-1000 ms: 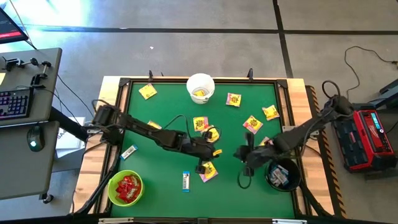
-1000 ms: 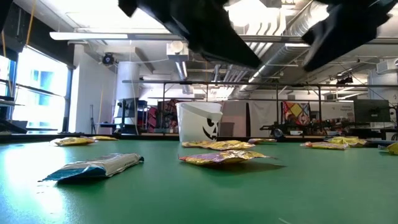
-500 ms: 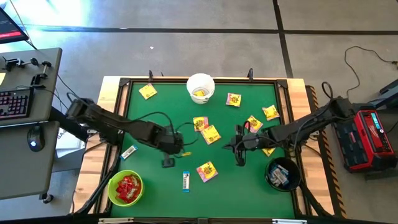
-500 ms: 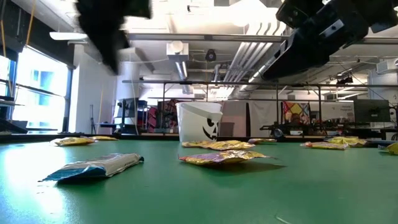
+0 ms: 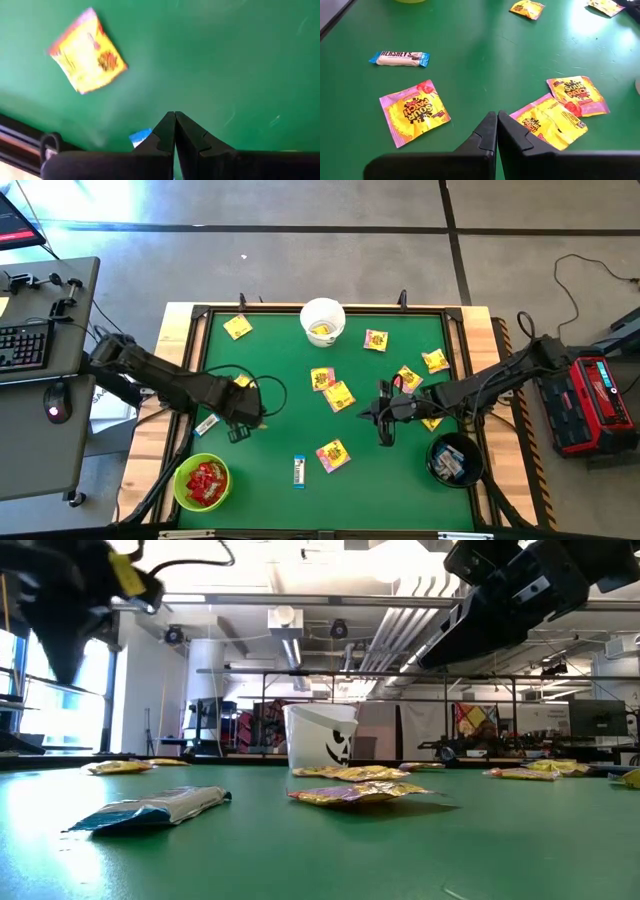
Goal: Sort candy by brand, put in halloween buckets
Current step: Put the white candy into the black bucket
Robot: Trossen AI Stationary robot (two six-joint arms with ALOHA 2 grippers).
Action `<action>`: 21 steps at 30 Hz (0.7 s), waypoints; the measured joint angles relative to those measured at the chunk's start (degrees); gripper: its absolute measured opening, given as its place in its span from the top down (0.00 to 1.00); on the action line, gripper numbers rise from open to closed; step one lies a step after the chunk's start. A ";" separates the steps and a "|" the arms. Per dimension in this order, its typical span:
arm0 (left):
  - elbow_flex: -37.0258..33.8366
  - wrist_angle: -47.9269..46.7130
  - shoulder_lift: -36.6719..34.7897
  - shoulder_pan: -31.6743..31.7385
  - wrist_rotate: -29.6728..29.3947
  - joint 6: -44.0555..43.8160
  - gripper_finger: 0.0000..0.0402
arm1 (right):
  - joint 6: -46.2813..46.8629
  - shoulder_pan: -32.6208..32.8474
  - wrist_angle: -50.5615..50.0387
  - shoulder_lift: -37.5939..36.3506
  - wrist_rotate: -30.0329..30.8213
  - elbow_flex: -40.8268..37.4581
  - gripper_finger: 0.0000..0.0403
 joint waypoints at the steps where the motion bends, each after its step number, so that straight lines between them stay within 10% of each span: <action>1: -1.41 0.19 -1.14 0.01 0.69 -0.72 1.00 | -0.04 0.00 0.00 0.00 0.01 0.00 1.00; 21: -13.12 4.94 -6.98 0.00 10.25 -8.81 0.83 | 1.27 -0.02 0.02 0.01 1.13 0.00 1.00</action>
